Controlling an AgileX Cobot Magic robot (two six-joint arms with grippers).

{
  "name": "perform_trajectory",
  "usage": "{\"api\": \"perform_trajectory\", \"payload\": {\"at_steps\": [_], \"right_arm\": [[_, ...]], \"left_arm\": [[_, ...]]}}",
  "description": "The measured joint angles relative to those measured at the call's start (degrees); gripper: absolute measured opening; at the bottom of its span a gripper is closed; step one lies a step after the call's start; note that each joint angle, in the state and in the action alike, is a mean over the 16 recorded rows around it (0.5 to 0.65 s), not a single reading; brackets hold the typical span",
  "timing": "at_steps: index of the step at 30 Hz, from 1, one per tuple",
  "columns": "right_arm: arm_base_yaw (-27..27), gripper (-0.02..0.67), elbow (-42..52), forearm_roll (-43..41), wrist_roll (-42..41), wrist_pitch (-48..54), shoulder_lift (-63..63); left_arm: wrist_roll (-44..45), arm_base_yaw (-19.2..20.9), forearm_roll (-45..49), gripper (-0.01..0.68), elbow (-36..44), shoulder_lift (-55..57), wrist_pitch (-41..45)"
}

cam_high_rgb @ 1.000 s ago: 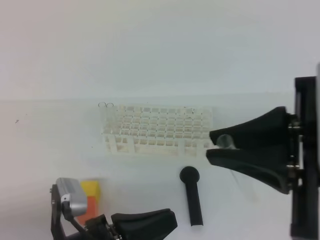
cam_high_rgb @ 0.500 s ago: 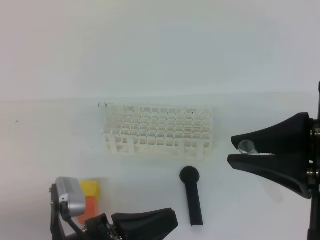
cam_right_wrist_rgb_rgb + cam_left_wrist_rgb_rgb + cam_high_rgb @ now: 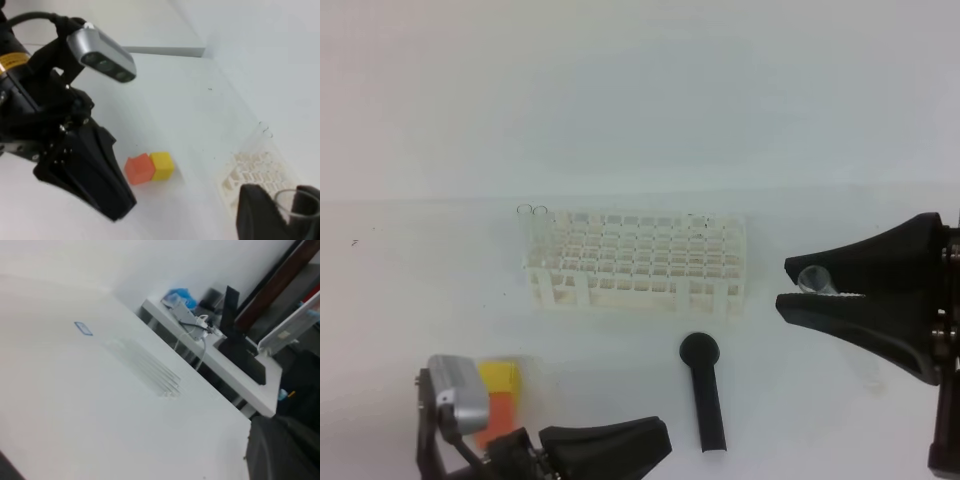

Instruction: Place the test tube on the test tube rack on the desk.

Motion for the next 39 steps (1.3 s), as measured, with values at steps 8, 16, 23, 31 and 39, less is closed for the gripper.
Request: {"api": "perform_trajectory", "payload": {"at_steps": [8,16,23,31,39], "right_arm": [[0.0,0.122,0.1,-0.2,0.1,-0.5,0.0],[0.0,0.122,0.2,-0.4,0.1,-1.3,1.1],[0.0,0.122,0.3,-0.4,0.1,-2.5,4.0],[0.0,0.122,0.4,-0.1,0.0,-3.5,7.2],[0.0,0.122,0.4,0.2,-0.2,-4.1,8.0]], "left_arm": [[0.0,4.7,7.2,-0.001,0.0,-10.8,5.0],[0.0,17.1,20.8,-0.001,0.0,-28.1,7.3],[0.0,28.7,30.7,-0.001,0.0,-42.0,7.0],[0.1,35.9,38.8,-0.001,0.0,-51.3,6.5],[0.1,37.7,47.8,-0.001,0.0,-54.1,6.6]]}}
